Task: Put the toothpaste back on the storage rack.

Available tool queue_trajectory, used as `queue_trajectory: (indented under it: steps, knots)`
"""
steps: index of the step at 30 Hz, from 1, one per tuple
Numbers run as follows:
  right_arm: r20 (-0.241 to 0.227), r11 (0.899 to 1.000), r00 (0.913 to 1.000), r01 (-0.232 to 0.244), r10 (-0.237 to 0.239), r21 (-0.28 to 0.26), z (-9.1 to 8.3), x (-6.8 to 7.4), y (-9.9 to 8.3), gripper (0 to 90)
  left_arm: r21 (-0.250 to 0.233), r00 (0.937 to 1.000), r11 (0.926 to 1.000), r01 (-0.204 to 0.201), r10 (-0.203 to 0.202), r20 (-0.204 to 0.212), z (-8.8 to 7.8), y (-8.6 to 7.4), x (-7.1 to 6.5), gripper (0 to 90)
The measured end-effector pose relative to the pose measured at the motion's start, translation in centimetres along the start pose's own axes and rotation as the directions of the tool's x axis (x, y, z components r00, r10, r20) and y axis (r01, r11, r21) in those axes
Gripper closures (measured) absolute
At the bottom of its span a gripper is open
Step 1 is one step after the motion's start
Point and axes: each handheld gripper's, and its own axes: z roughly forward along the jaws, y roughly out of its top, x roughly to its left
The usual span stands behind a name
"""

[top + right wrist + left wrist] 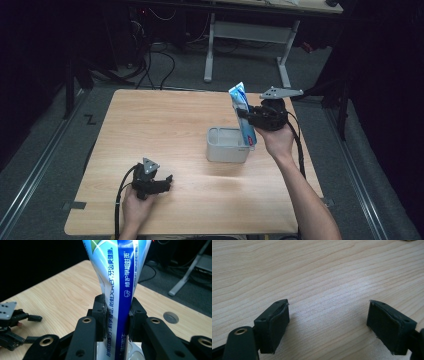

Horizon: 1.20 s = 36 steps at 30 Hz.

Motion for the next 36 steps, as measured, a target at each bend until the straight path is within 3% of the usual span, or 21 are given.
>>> queue_trajectory:
  steps: [5,11,19,33,36]
  knots:
    - [0.017,1.000,0.9998,-0.010,0.010,0.028,0.3,-0.5,0.4,72.2,-0.002,1.0000,1.0000,-0.001,0.001,0.004,0.0,0.0,0.0,19.5]
    - [-0.002,1.000,0.9997,-0.023,0.023,-0.013,0.9,-0.7,0.8,72.1,-0.003,0.9999,1.0000,-0.009,0.009,0.009,-0.1,0.0,-0.1,21.3]
    - [0.000,1.000,0.9999,-0.011,0.011,-0.011,2.2,-0.4,1.2,71.9,-0.007,1.0000,1.0000,-0.004,0.004,0.007,0.0,0.0,0.0,22.1]
    - [-0.004,0.999,0.9994,-0.034,0.034,-0.008,5.0,0.2,1.2,71.6,-0.004,1.0000,1.0000,-0.004,0.004,0.006,-0.1,0.0,0.0,21.6]
    - [0.014,1.000,0.9996,-0.022,0.022,-0.011,5.5,0.3,1.1,71.6,-0.004,1.0000,1.0000,-0.004,0.004,0.007,-0.1,0.0,0.0,21.6]
